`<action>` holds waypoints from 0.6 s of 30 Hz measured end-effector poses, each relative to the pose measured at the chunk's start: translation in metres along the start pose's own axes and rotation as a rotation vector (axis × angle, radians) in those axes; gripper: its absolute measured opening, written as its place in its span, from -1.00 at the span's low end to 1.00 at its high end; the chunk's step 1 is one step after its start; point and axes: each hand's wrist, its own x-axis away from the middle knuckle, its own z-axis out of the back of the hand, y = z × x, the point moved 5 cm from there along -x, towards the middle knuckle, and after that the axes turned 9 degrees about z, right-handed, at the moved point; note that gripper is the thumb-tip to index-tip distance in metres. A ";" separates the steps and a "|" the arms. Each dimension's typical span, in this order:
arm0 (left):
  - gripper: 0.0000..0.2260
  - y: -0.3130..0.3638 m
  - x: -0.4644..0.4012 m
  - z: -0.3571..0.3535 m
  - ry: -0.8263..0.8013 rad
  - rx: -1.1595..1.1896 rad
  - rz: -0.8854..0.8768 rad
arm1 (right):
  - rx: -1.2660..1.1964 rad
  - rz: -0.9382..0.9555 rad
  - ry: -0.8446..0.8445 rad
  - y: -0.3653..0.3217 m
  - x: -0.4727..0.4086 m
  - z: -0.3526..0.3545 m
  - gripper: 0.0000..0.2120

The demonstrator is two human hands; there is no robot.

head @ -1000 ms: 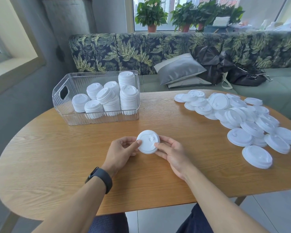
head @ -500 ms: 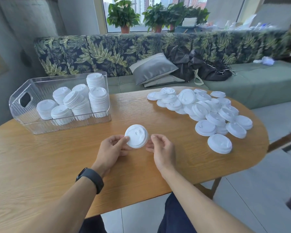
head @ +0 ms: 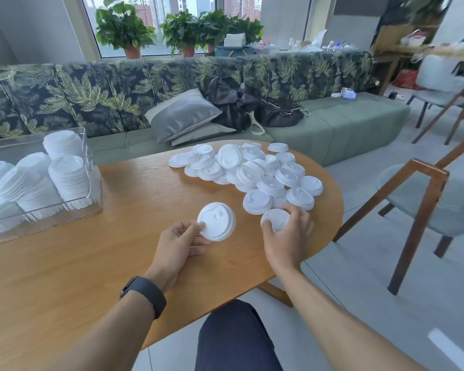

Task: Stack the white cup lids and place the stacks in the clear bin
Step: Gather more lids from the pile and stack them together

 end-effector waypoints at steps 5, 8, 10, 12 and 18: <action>-0.80 -0.002 -0.002 -0.021 -0.025 -0.026 0.002 | 0.192 -0.047 -0.119 0.010 -0.006 -0.005 -0.07; -0.81 -0.003 -0.002 -0.021 -0.019 -0.028 0.002 | 0.282 -0.089 -0.148 0.012 -0.008 -0.008 -0.08; -0.82 -0.003 -0.002 -0.020 -0.020 -0.024 0.000 | 0.305 -0.122 -0.171 0.013 -0.009 -0.009 -0.14; -0.83 -0.003 -0.001 -0.018 -0.017 -0.019 -0.007 | 0.290 -0.133 -0.182 0.012 -0.010 -0.008 -0.18; -0.80 -0.005 0.000 -0.008 -0.007 0.036 -0.002 | -0.073 -0.058 -0.138 0.001 -0.003 -0.007 -0.28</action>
